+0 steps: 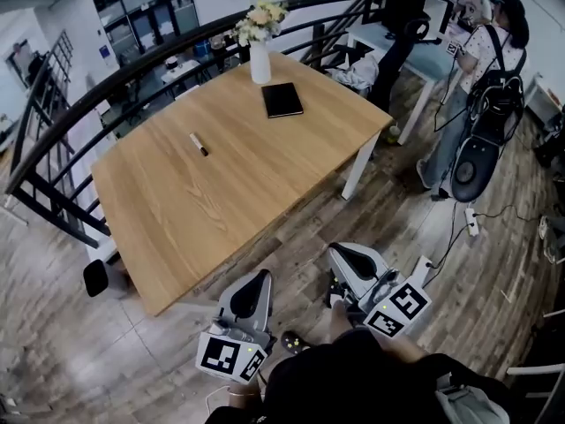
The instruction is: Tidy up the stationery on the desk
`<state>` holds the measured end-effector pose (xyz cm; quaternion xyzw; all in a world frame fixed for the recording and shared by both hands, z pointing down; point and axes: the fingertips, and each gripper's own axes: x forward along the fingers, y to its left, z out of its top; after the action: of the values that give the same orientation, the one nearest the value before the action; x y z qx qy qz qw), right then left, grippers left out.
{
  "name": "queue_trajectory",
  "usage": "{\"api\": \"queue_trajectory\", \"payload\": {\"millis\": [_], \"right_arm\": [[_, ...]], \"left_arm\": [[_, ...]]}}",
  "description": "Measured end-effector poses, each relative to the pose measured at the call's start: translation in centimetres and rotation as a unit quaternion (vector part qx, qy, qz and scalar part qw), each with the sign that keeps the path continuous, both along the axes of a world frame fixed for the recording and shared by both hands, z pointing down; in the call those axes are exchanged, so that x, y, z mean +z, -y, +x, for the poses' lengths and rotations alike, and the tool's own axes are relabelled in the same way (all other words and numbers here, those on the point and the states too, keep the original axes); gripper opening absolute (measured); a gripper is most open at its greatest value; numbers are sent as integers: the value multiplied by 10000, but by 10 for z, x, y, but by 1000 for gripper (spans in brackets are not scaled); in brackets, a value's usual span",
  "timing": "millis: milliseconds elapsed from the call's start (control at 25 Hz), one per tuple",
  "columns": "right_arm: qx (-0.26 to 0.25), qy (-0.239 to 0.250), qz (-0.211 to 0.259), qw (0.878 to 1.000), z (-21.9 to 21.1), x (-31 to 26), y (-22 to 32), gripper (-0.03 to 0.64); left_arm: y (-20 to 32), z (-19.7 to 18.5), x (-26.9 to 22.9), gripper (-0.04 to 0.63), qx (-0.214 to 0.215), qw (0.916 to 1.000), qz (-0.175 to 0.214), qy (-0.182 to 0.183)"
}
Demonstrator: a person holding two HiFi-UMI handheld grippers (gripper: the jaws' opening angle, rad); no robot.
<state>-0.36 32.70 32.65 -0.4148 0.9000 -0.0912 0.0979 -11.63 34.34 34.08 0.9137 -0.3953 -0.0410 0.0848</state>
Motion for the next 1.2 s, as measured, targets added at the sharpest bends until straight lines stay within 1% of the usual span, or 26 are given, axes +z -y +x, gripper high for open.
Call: {"api": "queue_trajectory", "payload": {"millis": [120,280,560,800,1200], "right_arm": [[-173,41,39,9998,-3,-4,12,5],[-239,53,70,9997,5,-8,31,5],[-288,124,42,9995,30,-5,71,5],[-268,231,-36,9994,55,0,98,5],[-263,270,-99,9992,89,8,140,3]], "left_arm": [[11,-5,-3,-15,-203,9998,6,28],[31,-1,-10,-15,-280,9995,112,94],[68,17,-12,-15,-400,9991,93,84],[98,44,-12,-15,-375,9991,85,195],[136,73,-9,-15,-457,9983,54,354]]}}
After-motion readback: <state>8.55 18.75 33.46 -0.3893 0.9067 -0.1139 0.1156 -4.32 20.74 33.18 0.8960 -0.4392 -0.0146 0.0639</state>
